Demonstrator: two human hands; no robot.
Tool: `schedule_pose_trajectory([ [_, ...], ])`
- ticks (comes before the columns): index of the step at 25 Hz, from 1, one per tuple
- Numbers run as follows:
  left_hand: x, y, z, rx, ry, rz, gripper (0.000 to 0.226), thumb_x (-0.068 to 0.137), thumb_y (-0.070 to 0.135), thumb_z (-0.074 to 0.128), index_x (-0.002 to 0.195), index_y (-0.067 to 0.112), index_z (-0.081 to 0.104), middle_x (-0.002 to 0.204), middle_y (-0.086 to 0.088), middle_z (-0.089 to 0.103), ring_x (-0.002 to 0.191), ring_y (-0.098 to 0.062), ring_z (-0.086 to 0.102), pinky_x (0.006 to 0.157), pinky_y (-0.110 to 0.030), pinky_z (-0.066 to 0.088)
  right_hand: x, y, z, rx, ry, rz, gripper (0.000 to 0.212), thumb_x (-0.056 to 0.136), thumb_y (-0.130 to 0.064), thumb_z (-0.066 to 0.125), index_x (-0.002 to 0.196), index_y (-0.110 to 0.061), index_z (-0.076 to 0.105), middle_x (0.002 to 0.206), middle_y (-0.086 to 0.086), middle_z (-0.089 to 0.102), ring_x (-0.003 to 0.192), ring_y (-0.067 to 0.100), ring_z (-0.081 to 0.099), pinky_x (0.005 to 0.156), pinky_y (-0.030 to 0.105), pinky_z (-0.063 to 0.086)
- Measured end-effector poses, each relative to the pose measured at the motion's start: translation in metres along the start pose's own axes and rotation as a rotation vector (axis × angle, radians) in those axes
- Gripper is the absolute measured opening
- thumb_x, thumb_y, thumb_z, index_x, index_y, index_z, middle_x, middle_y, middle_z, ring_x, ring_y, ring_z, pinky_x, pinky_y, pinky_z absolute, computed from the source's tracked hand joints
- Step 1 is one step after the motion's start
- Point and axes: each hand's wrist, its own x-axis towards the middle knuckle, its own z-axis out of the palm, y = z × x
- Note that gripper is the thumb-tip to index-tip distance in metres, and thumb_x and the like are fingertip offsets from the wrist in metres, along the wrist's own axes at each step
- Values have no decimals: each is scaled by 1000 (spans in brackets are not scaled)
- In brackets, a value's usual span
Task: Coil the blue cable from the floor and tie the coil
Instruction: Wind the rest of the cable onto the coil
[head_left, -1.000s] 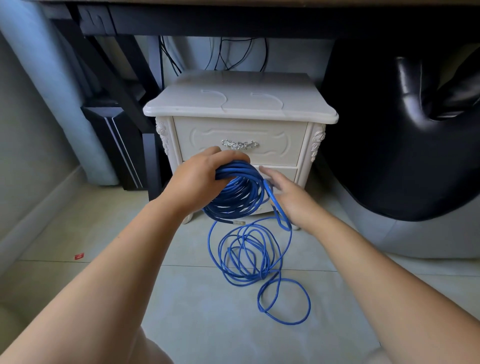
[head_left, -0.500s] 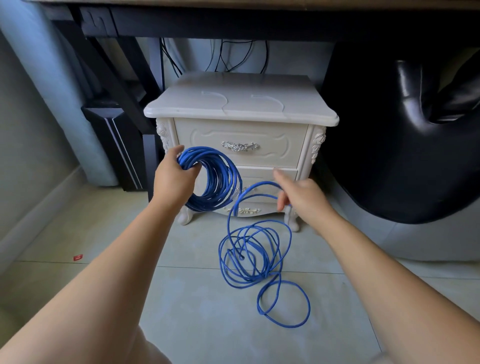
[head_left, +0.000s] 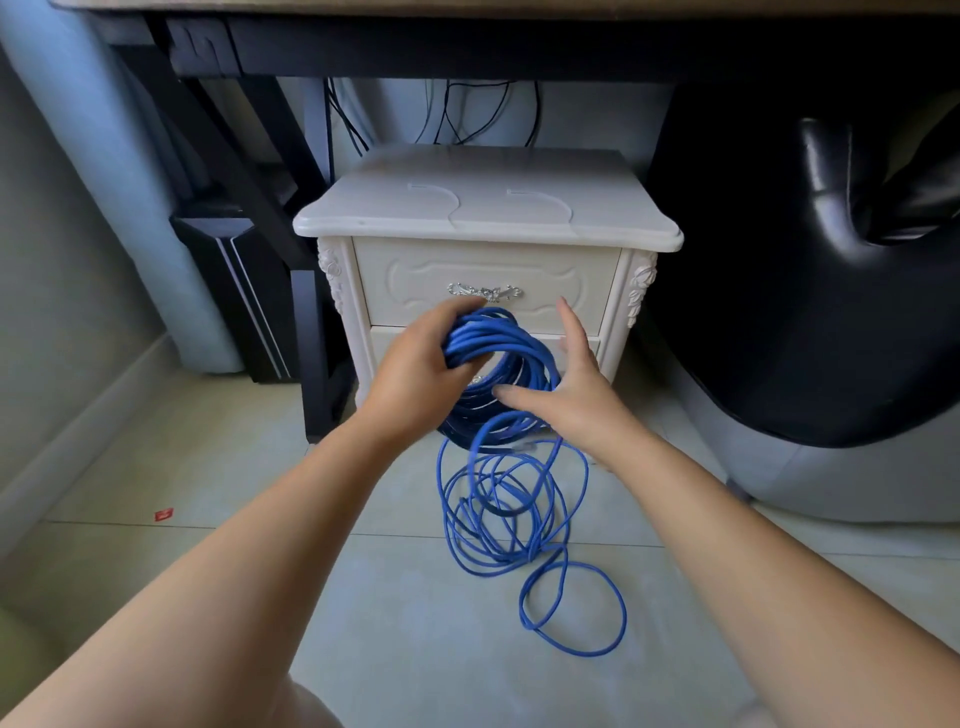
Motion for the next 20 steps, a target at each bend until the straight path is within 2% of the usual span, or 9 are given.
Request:
schedule_pose_trajectory([
  [2,-2,6,4,-4,-2,58,51,86,5,68,133,18,54,112,9,65,100,0,60,86,-6,42,2,4,1,37,17,-52,108,67,-29,85,143,-62,16,143,-9,43,123,11,53,104,37,46],
  [4,-2,12,5,-118,47,43,48,88,3,67,132,17,55,111,10,65,98,6,60,85,-6,43,2,3,2,224,31,20,103,64,-29,85,141,-60,24,126,-9,61,106,16,67,92,48,55],
  [6,-1,15,4,-259,91,-18,43,89,4,66,130,17,56,111,11,65,96,7,61,85,-8,44,-2,-3,3,466,20,123,91,72,-22,83,145,-45,32,113,-4,69,92,20,73,81,56,58],
  [7,-1,16,4,-325,101,-56,42,90,4,65,130,16,56,111,9,66,96,5,62,85,-10,46,-4,-6,4,563,2,161,78,79,-16,79,143,-35,39,109,1,70,87,22,74,78,57,58],
  [9,-1,15,7,-450,109,-124,42,90,3,65,129,15,56,112,1,67,96,-3,65,85,-16,48,-8,-9,5,682,-72,220,57,83,-10,74,135,-18,49,108,15,70,87,29,74,78,59,57],
  [11,-1,13,9,-540,109,-177,44,90,2,65,130,15,56,114,-4,67,95,-5,66,83,-17,48,-11,-8,1,760,-173,275,55,79,-12,75,130,-6,54,117,24,67,98,39,70,83,63,54],
  [14,-3,12,11,-603,59,-224,49,90,3,65,135,19,52,115,-1,68,96,-4,65,83,-17,49,-6,-7,-8,863,-223,297,37,75,-7,73,111,-9,64,105,21,68,97,38,69,88,60,53],
  [17,-6,14,13,-568,-19,-264,52,90,8,67,136,26,51,104,6,69,85,0,66,75,-15,51,-2,-6,-6,776,-116,292,24,86,4,64,103,-10,56,88,16,66,82,30,70,81,50,57],
  [20,-2,16,7,-405,-79,-304,40,84,12,72,120,26,61,88,7,69,72,-3,66,70,-23,56,2,-7,-7,531,23,197,21,89,4,60,88,-17,53,77,12,61,76,29,64,75,46,51],
])
